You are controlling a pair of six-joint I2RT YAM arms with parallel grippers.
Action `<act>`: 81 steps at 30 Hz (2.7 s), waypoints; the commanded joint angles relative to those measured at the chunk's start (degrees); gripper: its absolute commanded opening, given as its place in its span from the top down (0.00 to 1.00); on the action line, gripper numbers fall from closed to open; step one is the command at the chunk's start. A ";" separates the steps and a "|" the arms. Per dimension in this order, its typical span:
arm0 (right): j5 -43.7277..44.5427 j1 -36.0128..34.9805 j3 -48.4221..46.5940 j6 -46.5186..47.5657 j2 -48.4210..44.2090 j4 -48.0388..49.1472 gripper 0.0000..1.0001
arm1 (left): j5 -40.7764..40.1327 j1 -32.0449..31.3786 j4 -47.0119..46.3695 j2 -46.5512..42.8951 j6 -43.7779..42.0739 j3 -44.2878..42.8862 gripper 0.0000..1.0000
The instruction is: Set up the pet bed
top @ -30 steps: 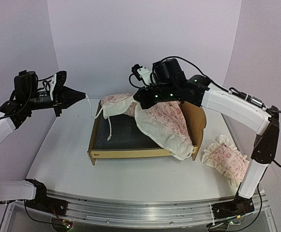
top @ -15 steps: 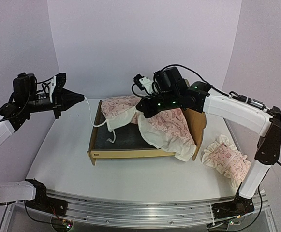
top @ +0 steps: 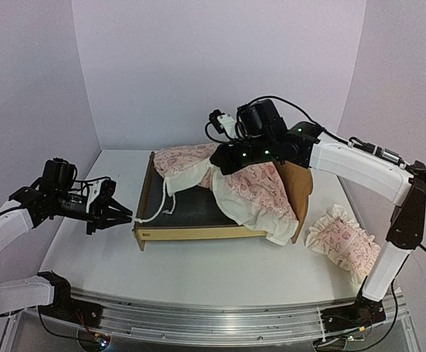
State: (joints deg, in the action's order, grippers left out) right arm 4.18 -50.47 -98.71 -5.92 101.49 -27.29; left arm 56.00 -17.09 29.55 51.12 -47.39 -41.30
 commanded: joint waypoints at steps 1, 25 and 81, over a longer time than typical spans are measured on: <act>-2.51 0.17 -2.28 -1.82 0.22 1.59 1.00 | 4.03 -0.57 8.05 2.67 -17.24 0.61 0.55; -10.20 1.80 0.45 1.38 0.45 3.93 1.00 | -14.26 -5.60 -20.95 37.02 -2.48 -13.17 0.53; -16.70 4.28 2.87 -2.41 0.87 8.59 1.00 | -8.80 -7.37 16.04 38.27 -30.15 -19.53 1.00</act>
State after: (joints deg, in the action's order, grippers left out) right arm -10.73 -46.52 -95.71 -6.63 102.80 -21.84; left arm 40.29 -24.73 36.03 93.40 -76.55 -62.20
